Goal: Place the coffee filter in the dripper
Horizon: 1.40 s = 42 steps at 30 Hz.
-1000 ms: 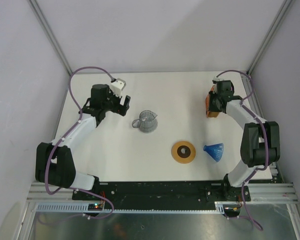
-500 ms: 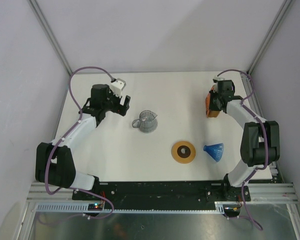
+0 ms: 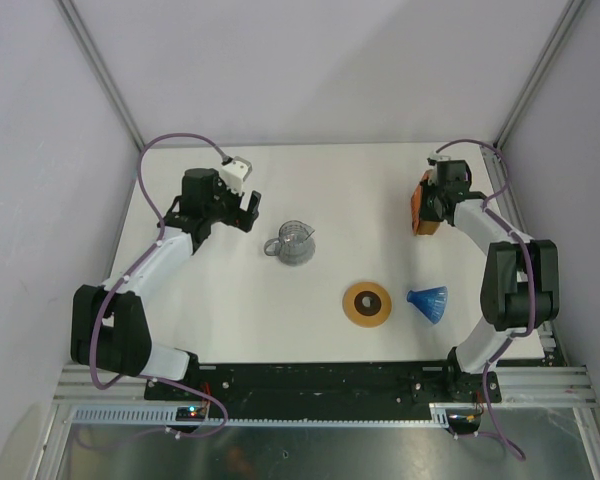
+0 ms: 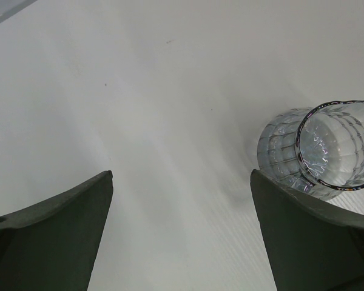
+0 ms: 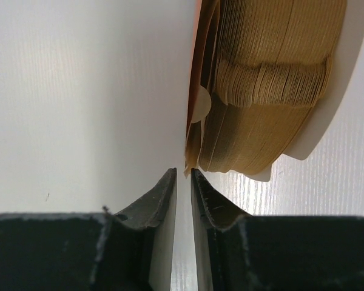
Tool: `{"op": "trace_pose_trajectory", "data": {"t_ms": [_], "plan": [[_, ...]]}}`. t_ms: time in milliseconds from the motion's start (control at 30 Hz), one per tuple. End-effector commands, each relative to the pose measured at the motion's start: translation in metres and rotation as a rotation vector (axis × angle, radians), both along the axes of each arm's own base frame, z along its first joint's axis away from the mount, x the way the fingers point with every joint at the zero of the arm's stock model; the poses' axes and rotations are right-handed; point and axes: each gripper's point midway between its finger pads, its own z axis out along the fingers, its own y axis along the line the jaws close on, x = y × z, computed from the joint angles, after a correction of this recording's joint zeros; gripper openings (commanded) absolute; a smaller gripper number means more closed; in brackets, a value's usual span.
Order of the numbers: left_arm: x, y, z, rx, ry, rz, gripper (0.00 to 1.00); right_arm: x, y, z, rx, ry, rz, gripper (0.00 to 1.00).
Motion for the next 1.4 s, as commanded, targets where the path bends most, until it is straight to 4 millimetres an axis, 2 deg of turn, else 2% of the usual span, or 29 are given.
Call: {"op": "trace_pose_trajectory", "data": {"t_ms": [0, 500, 767, 1100, 1267, 1367], "plan": [[0.004, -0.001, 0.013, -0.01, -0.04, -0.013, 1.0, 0.01, 0.003, 0.002, 0.021, -0.034, 0.023, 0.2], [0.004, -0.001, 0.011, -0.009, -0.036, -0.017, 1.0, 0.016, 0.001, -0.004, -0.001, -0.017, 0.012, 0.18], [0.002, -0.003, 0.011, -0.017, -0.033, -0.028, 1.0, 0.018, -0.003, 0.003, -0.018, -0.032, 0.0, 0.12], [0.001, -0.004, 0.011, -0.019, -0.035, -0.03, 1.0, 0.024, -0.003, 0.015, -0.015, -0.067, -0.006, 0.12], [0.001, -0.003, 0.012, -0.017, -0.036, -0.029, 1.0, 0.025, -0.002, 0.015, -0.012, -0.065, -0.001, 0.17], [0.001, -0.003, 0.012, -0.016, -0.039, -0.029, 1.0, 0.026, -0.003, 0.014, -0.012, -0.061, -0.001, 0.13]]}}
